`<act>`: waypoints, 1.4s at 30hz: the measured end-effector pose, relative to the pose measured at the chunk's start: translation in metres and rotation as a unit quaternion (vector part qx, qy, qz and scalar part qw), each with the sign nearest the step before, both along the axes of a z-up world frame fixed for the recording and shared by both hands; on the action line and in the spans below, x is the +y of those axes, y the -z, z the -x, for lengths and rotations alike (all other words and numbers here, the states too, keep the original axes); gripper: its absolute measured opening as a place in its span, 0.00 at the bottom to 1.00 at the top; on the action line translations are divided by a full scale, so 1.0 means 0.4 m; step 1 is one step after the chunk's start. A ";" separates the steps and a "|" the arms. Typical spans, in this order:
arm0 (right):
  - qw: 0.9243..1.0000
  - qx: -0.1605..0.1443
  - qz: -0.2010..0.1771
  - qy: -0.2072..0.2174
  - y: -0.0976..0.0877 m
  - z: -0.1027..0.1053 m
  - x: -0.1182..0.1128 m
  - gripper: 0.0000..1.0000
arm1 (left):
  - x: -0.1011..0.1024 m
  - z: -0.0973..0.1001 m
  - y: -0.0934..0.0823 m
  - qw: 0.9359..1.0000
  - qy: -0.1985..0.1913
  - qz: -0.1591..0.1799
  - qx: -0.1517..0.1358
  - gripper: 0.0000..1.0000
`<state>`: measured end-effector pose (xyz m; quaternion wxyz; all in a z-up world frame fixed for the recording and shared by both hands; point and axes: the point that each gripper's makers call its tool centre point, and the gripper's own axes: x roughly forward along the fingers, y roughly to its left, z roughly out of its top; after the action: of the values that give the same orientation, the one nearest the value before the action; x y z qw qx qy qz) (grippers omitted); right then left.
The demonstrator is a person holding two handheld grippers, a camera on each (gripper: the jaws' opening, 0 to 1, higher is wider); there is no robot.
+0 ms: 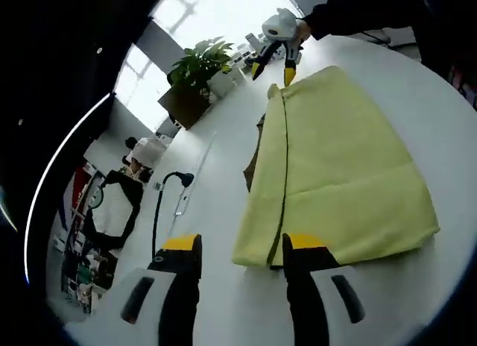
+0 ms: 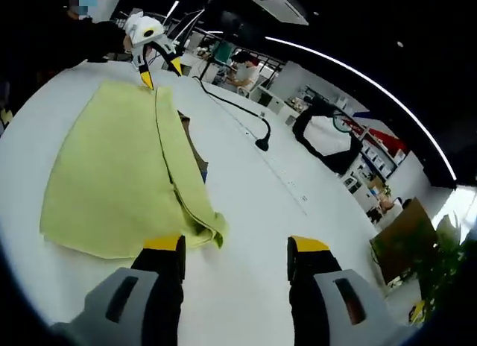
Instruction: Fold the garment on the visible template until the final outline fits inside the template.
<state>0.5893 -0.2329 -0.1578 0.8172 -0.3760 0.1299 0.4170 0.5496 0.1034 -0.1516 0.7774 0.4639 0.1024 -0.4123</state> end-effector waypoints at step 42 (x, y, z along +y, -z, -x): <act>0.929 0.233 -0.234 0.169 0.007 -0.074 0.028 0.00 | 0.049 -0.115 0.023 0.918 -0.184 0.284 0.208 0.01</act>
<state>0.6191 -0.2215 -0.1605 0.8872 -0.0389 0.2767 0.3670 0.5956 0.1230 -0.1610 0.8997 0.1002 0.2240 -0.3611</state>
